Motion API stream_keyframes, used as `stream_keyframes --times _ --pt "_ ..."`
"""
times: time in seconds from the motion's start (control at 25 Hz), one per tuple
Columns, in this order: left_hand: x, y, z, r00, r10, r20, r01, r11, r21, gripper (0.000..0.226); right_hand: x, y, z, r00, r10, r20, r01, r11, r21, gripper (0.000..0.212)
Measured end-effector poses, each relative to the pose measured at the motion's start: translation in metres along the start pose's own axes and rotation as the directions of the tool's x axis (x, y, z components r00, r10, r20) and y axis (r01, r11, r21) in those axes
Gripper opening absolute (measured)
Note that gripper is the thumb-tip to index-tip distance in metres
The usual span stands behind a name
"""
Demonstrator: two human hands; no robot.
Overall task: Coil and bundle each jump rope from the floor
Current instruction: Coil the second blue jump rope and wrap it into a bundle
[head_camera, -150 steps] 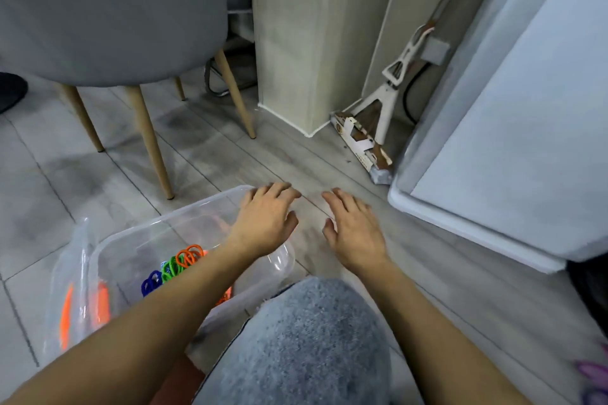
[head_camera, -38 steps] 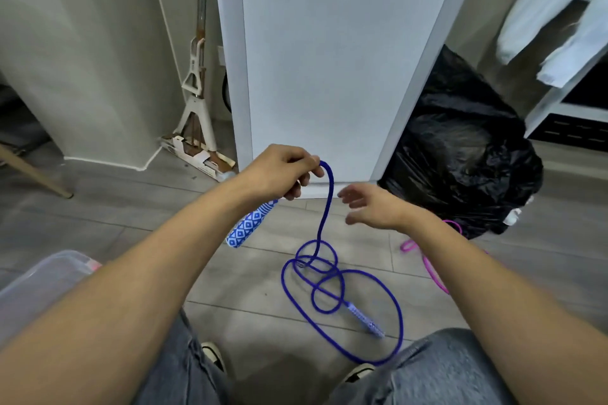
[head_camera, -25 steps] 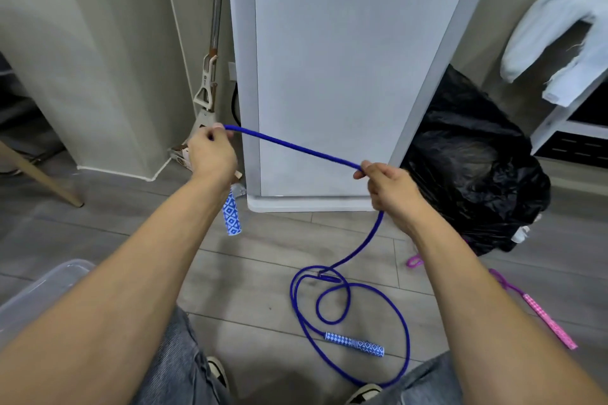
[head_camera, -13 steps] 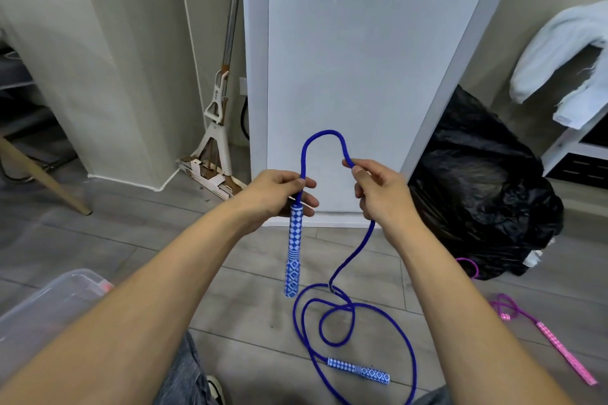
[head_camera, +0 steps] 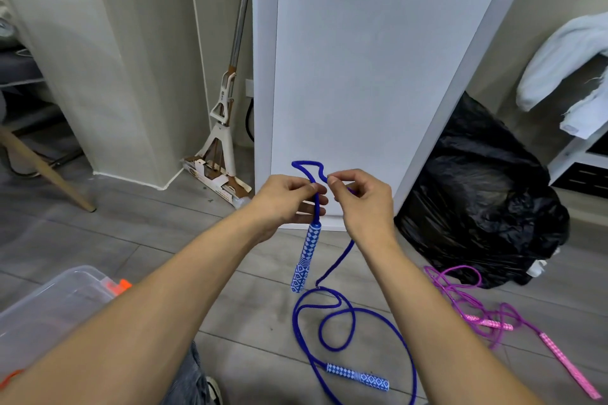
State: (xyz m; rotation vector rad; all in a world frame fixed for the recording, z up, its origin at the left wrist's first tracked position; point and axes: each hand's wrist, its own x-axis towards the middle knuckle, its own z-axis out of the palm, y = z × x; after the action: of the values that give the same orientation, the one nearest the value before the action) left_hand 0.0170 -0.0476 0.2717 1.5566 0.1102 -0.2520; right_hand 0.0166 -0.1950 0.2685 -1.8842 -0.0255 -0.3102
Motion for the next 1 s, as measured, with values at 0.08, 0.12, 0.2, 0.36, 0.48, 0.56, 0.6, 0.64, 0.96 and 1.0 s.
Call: stream_keyframes --times 0.08,0.12,0.2,0.36,0.48,0.56,0.6,0.64,0.96,1.0 --pt "0.000 -0.003 0.002 1.000 0.012 0.016 -0.011 0.999 -0.037 0.023 -0.003 -0.002 0.008 1.000 0.006 0.023 -0.007 1.000 0.022 0.020" --pt "0.000 -0.003 0.003 1.000 0.019 0.003 -0.018 0.998 -0.059 0.022 -0.005 -0.003 0.011 0.999 0.017 0.046 -0.018 0.999 0.035 0.025" --pt "0.003 -0.003 0.002 0.999 0.023 -0.049 -0.028 0.994 -0.104 0.021 -0.006 -0.003 0.016 0.998 0.017 0.059 -0.020 0.999 0.044 0.027" --pt "0.005 -0.003 0.001 0.990 -0.011 -0.142 -0.018 0.979 -0.201 0.021 -0.008 0.001 0.016 0.997 0.001 0.073 -0.006 0.998 0.061 0.023" --pt "0.003 -0.003 0.000 0.982 -0.039 -0.186 -0.007 0.971 -0.238 0.019 -0.011 0.001 0.018 0.994 -0.020 0.112 0.012 0.997 0.079 0.023" --pt "0.004 -0.004 -0.001 0.977 -0.018 -0.213 -0.026 0.979 -0.202 0.018 -0.012 0.000 0.018 0.990 -0.025 0.137 0.014 0.997 0.081 0.019" --pt "0.005 -0.003 -0.002 0.973 0.007 -0.231 -0.052 0.980 -0.191 0.019 -0.012 -0.001 0.017 0.989 -0.013 0.150 0.003 0.997 0.071 0.015" --pt "0.007 -0.002 -0.005 0.969 0.027 -0.245 -0.079 0.975 -0.208 0.021 -0.012 -0.003 0.016 0.987 0.002 0.163 -0.011 0.999 0.052 0.011" --pt "0.026 0.010 -0.045 0.907 -0.118 -0.405 -0.163 0.787 -0.595 0.018 -0.016 -0.002 0.011 0.896 0.036 0.443 0.089 0.961 -0.260 0.020" --pt "0.029 0.010 -0.054 0.887 -0.153 -0.437 -0.187 0.745 -0.640 0.019 -0.015 -0.001 0.009 0.877 0.060 0.477 0.101 0.947 -0.305 0.020"
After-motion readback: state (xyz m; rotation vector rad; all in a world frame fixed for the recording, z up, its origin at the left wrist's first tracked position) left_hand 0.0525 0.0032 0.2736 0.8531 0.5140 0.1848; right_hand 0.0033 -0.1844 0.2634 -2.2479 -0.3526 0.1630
